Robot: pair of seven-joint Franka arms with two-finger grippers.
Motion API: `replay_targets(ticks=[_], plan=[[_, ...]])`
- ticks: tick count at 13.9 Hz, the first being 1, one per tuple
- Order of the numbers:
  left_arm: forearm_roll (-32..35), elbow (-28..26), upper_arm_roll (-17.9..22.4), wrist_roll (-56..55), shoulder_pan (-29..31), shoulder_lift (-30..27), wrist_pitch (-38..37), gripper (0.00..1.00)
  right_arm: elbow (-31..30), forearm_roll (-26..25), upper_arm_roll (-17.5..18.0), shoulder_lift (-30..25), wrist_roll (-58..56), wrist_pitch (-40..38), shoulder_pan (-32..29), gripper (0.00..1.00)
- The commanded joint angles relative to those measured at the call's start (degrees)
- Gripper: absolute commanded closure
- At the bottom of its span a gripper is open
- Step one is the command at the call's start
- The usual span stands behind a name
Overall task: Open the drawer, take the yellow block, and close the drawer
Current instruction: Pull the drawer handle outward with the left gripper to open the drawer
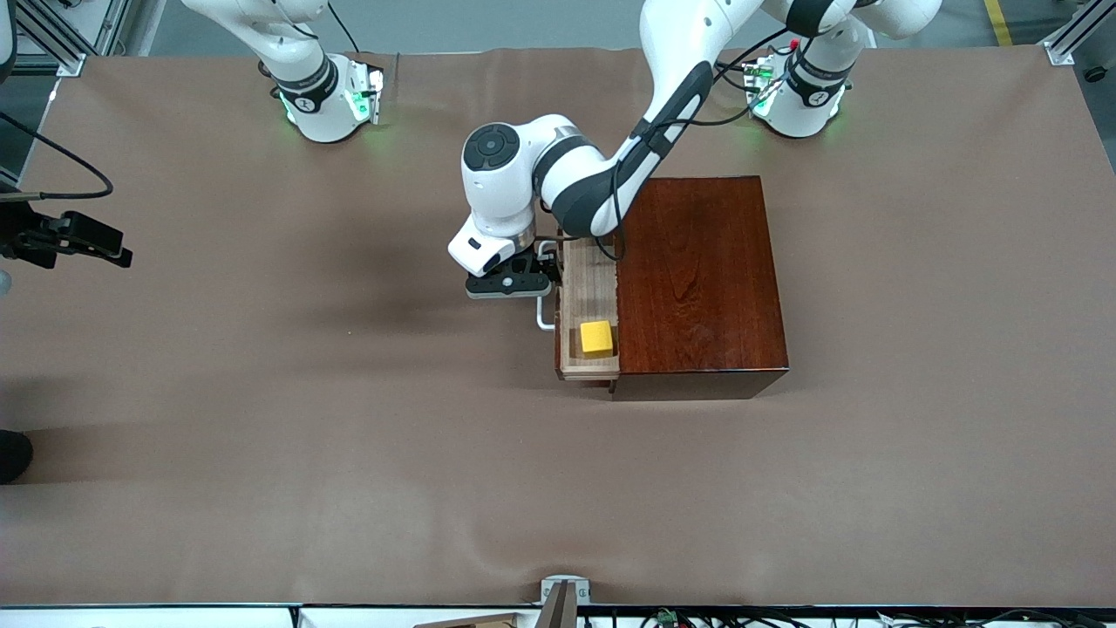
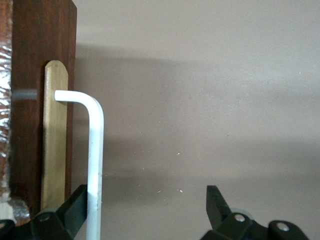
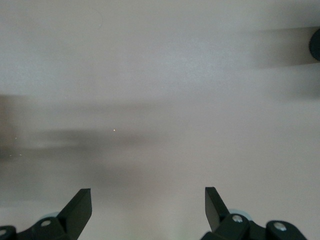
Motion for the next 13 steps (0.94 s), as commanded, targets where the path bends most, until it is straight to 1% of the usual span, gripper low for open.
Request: replay_targets(ticks=[1, 7, 13], plan=[[-1.41, 2.02, -2.22, -0.71, -0.56, 1.88, 3.14, 0.00, 0.46, -0.11, 0.37, -0.26, -0.24, -0.59, -0.52, 0.00], [-1.50, 2.10, -4.94, -1.14, -0.74, 2.14, 7.98, 0.00, 0.73, -0.37, 0.37, -0.26, -0.32, -0.59, -0.52, 0.00], [-1.41, 2.10, -5.39, -1.23, -0.65, 1.18, 8.34, 0.00, 1.08, -0.20, 0.37, -0.09, -0.32, -0.68, -0.44, 0.00]])
